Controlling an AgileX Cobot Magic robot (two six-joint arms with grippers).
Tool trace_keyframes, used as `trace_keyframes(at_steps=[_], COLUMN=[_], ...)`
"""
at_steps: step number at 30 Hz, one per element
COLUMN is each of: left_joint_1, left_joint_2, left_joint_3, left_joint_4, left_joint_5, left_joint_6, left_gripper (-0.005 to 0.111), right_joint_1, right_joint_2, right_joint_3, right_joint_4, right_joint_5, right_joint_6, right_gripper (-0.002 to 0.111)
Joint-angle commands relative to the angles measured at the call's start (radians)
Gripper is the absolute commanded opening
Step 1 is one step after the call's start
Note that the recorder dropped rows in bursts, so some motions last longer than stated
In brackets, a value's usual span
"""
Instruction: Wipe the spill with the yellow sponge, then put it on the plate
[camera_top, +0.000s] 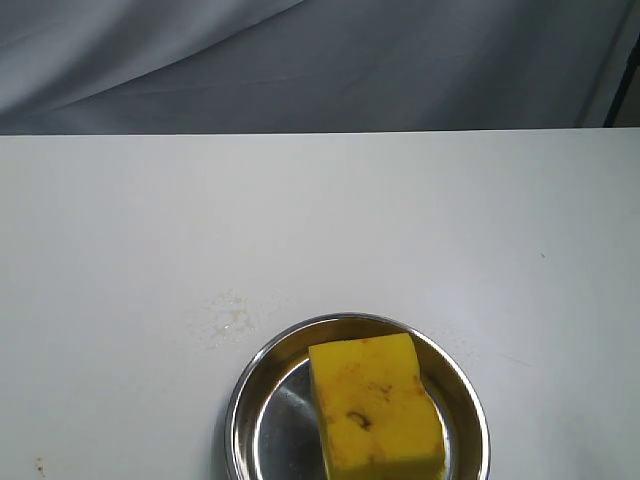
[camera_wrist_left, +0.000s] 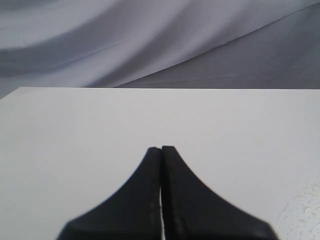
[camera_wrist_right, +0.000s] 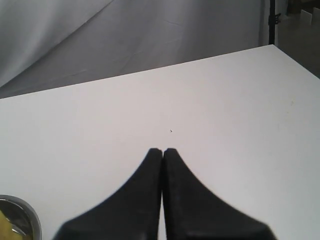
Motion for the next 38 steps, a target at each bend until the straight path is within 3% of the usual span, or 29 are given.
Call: trace_keyframes(at_steps=[1,38], left_joint_1=[0.002,0.002], left_joint_2=[-0.002,-0.002], left_joint_3=[0.005,0.005], left_joint_4=[-0.001,-0.001], left_joint_5=[-0.002,-0.002], left_joint_6=[-0.001,-0.001], left_gripper=[0.000,0.000], right_joint_1=[-0.007,-0.007], right_joint_2=[-0.004,-0.004], right_joint_3=[0.004,0.004], right_joint_4=[-0.010,-0.039], right_joint_5=[0.003,0.003], right_joint_6=[-0.008,-0.006], right_gripper=[0.000,0.000])
